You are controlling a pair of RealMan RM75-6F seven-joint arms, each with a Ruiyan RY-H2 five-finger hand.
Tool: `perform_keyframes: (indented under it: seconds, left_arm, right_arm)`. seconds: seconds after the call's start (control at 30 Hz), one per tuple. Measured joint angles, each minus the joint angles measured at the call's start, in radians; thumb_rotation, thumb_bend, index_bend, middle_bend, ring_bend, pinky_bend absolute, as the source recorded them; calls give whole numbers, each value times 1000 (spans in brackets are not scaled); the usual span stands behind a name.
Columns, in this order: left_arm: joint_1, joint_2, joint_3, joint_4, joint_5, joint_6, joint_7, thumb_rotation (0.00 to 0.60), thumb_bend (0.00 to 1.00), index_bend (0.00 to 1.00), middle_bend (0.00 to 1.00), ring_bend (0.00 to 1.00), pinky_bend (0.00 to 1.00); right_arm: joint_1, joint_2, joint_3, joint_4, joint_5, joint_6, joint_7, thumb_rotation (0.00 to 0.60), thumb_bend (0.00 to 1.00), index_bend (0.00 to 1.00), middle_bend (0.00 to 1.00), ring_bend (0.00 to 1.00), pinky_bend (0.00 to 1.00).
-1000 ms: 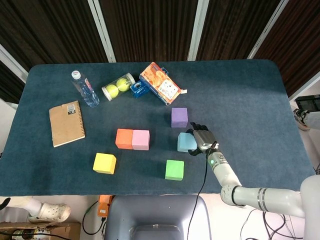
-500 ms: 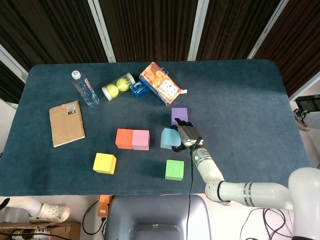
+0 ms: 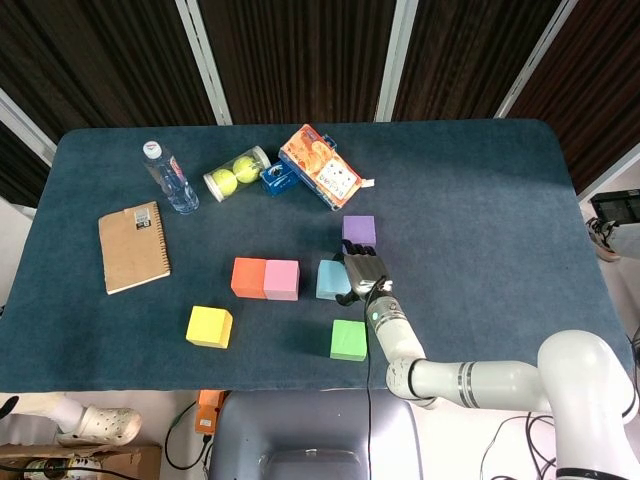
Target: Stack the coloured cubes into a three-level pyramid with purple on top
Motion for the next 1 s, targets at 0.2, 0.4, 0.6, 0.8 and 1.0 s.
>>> perform_keyframes:
  seconds: [0.2, 0.4, 0.6, 0.8, 1.0]
  left_arm:
    - [0, 1, -8, -5, 3, -8, 5, 600, 64, 61, 0, 0, 85]
    - [4, 1, -13, -6, 3, -13, 7, 600, 64, 61, 0, 0, 85]
    - [4, 1, -17, -4, 6, -22, 2, 600, 64, 61, 0, 0, 85]
    - [7, 5, -21, -5, 8, -23, 0, 600, 64, 61, 0, 0, 85]
    - [8, 7, -23, -5, 6, -33, -2, 600, 64, 61, 0, 0, 85]
  right_arm:
    - [9, -23, 7, 35, 14, -11, -11, 600, 241, 490, 0, 0, 0]
    - [17, -41, 17, 67, 33, -23, -21, 600, 241, 489, 0, 0, 0]
    - [27, -54, 26, 85, 58, -34, -37, 600, 241, 488, 0, 0, 0]
    - [40, -72, 33, 105, 76, -39, -52, 600, 241, 488, 0, 0, 0]
    - [54, -96, 48, 142, 98, -52, -61, 600, 241, 485, 0, 0, 0]
